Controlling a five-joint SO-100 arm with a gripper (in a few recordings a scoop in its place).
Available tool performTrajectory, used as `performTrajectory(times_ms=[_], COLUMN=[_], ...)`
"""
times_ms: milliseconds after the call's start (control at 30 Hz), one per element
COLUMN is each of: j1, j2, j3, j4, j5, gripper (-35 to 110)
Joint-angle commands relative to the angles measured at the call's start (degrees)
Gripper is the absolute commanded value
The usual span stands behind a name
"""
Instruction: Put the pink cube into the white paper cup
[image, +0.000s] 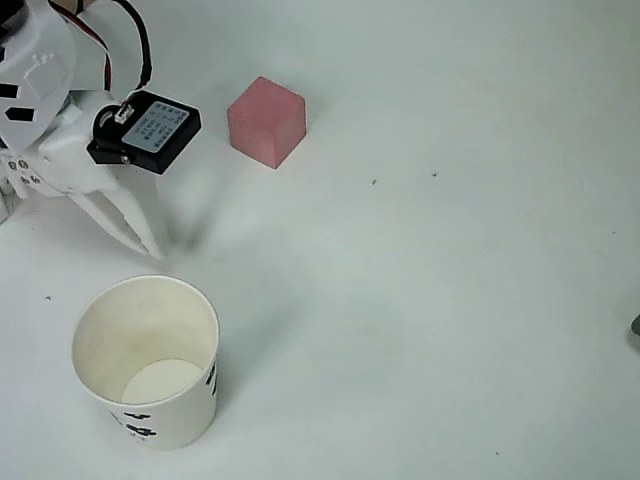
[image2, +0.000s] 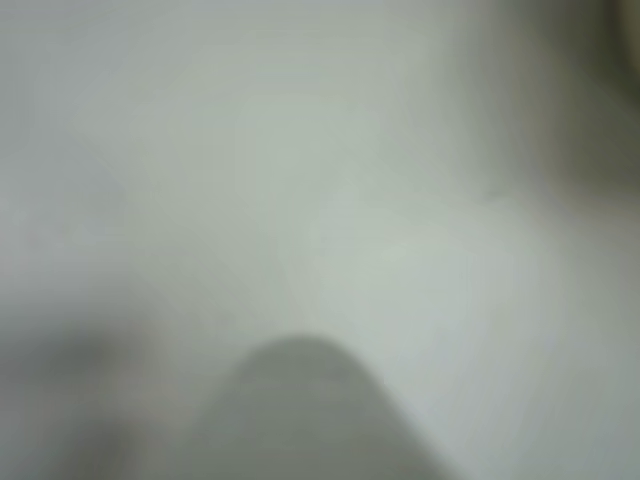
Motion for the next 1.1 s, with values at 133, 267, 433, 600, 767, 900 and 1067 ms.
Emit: performTrajectory(times_ms=[133,267,433,600,767,900,1067], j1=[-9.5,-13.4,-19.2,-24.3,-29.1,-31.9,-35.2], j2=[9.5,9.6,9.7,9.8,9.4,0.7,-11.2], j3=[0.9,0.9,0.7,-4.9,-15.2,-22.2,-30.6], j4=[-2.6,-3.1,-5.1,-1.8,4.5,5.4,5.3], j5=[3.5,4.8,5.3,10.4,12.4,12.9,15.1], gripper=[0,0,0,0,0,0,0])
